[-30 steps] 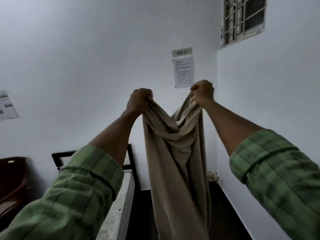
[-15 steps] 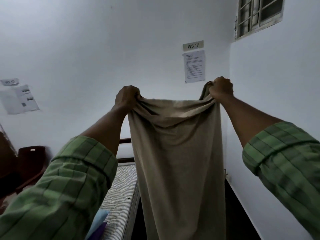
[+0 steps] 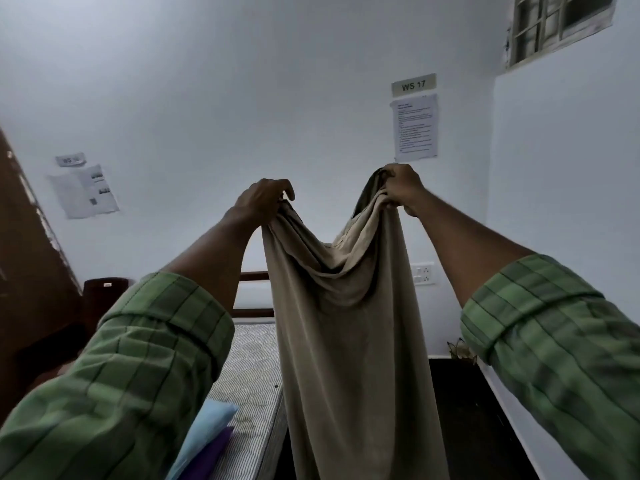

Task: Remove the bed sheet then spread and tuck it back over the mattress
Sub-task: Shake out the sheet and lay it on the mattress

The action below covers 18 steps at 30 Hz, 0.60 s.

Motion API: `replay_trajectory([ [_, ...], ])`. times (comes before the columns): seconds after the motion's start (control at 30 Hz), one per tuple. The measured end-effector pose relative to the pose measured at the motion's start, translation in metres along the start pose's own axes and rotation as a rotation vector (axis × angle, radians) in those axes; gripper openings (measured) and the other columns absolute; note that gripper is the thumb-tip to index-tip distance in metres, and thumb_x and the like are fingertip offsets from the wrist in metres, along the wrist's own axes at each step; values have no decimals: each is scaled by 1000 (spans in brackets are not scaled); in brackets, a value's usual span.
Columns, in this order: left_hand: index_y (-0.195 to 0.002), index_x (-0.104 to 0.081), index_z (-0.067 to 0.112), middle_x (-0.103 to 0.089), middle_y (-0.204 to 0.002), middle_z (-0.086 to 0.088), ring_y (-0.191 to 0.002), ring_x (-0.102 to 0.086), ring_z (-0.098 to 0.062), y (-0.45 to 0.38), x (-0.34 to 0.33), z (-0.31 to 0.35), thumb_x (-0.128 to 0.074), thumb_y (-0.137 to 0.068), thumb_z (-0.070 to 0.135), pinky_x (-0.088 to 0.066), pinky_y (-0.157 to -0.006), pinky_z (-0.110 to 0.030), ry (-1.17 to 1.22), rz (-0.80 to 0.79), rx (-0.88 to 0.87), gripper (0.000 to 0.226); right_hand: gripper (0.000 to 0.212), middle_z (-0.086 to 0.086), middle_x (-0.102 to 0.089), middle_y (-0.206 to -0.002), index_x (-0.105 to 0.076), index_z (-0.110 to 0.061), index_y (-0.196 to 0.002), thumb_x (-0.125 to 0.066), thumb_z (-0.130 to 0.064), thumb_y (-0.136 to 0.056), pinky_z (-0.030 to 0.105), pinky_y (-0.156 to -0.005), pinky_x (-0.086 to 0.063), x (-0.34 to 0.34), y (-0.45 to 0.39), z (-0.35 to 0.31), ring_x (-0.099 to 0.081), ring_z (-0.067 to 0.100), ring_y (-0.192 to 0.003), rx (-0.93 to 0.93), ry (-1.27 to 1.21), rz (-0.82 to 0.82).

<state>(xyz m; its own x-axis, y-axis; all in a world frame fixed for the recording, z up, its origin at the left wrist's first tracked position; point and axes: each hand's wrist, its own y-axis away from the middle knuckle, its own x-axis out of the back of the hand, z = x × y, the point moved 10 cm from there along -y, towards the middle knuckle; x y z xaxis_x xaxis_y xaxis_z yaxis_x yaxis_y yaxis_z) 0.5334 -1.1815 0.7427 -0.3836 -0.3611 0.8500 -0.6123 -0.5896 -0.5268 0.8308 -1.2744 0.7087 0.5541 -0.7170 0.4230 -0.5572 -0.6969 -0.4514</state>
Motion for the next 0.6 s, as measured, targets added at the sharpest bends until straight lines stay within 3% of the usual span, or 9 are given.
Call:
replay_trajectory([
  [0.1, -110, -69, 28, -58, -104, 3, -94, -58, -22, 8, 2, -3, -44, -90, -1, -46, -72, -33, -36, -14, 22, 43, 34, 14, -70, -87, -67, -3, -87, -36, -3, -74, 46, -74, -58, -39, 2, -19, -68, 36, -89, 14, -67, -71],
  [0.2, -106, -68, 32, -57, -103, 5, -93, -57, -21, 24, 0, -13, -39, -86, -3, -43, -72, -32, -84, -59, 64, 49, 33, 17, -67, -83, -64, 5, -92, -38, -2, -74, 29, -58, -47, -82, 10, -33, -60, 25, -75, 12, -148, -114],
  [0.3, -105, -68, 32, -57, -101, 6, -93, -59, -22, 48, 6, -38, -40, -85, -3, -45, -71, -32, -124, -84, 135, 49, 24, 7, -59, -76, -60, -2, -81, -38, -2, -71, 29, -60, -39, -120, 19, -49, -51, 22, -72, 46, -182, -174],
  [0.43, -102, -67, 34, -61, -102, 3, -93, -62, -26, 95, 24, -68, -46, -87, -1, -44, -70, -32, -194, -99, 250, 43, 19, 11, -60, -74, -58, -7, -75, -39, -5, -74, 32, -65, -37, -155, 36, -70, -51, 23, -74, 63, -252, -210],
  [0.6, -95, -65, 30, -67, -105, -3, -92, -63, -29, 171, 75, -80, -52, -82, 0, -45, -70, -35, -306, 60, 337, 36, 27, -6, -42, -61, -35, -16, -60, -45, -3, -82, 32, -67, -32, -163, 74, -104, -44, 26, -73, 62, -325, -161],
])
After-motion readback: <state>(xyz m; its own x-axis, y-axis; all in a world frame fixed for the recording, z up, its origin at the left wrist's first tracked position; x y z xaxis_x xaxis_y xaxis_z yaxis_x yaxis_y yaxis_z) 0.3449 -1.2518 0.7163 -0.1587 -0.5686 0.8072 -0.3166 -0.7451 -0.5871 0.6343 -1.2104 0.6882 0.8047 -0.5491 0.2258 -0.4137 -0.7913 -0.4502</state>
